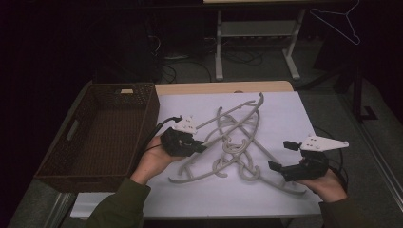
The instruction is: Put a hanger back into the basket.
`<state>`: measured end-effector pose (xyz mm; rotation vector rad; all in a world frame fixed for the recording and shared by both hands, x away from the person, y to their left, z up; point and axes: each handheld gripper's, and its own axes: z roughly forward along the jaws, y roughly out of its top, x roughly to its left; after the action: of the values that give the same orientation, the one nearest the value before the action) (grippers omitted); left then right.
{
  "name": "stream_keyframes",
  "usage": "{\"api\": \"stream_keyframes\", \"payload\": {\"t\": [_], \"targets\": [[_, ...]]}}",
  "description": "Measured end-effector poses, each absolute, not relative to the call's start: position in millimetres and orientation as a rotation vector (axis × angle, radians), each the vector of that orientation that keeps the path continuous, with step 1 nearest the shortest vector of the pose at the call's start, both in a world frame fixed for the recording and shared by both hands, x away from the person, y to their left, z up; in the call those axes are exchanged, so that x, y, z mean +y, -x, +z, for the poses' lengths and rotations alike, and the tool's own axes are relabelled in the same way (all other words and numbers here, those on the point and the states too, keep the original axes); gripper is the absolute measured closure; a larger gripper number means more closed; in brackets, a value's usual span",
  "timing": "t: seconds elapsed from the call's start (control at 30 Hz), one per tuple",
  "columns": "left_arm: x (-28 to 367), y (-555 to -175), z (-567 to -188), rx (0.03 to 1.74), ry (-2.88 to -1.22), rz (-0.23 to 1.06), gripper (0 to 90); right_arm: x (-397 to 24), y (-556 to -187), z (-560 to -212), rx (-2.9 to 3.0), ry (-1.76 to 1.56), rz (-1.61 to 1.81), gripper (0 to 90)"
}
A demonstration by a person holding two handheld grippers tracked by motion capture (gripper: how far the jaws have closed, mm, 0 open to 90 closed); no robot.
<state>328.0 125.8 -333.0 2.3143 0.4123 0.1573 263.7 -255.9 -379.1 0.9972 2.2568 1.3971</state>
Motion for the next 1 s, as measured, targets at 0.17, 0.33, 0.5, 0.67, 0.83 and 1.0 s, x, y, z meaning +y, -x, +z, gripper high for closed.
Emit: {"api": "stream_keyframes", "payload": {"t": [0.17,0.33,0.5,0.67,0.83,1.0], "targets": [[135.8,-329.4,-315.5,0.426,-2.301,0.162,81.5,-252.5,-260.4,-381.1,2.228,-1.011,1.378,4.9],[145.7,-330.8,-305.8,0.454,-2.293,0.164,81.5,-249.6,-258.9,-383.1,2.226,-1.01,1.366,4.9],[160.3,-333.0,-293.0,0.48,-2.283,0.184,81.5,-247.2,-255.9,-386.2,2.231,-1.017,1.365,5.0],[179.3,-333.8,-279.6,0.508,-2.275,0.218,81.6,-247.2,-256.0,-389.1,2.236,-1.025,1.357,5.2],[199.4,-332.6,-270.5,0.544,-2.259,0.244,81.6,-250.3,-257.3,-389.8,2.223,-1.035,1.353,5.4],[227.6,-331.7,-264.8,0.596,-2.246,0.266,81.6,-252.1,-258.2,-390.2,2.21,-1.043,1.357,5.6]]}}
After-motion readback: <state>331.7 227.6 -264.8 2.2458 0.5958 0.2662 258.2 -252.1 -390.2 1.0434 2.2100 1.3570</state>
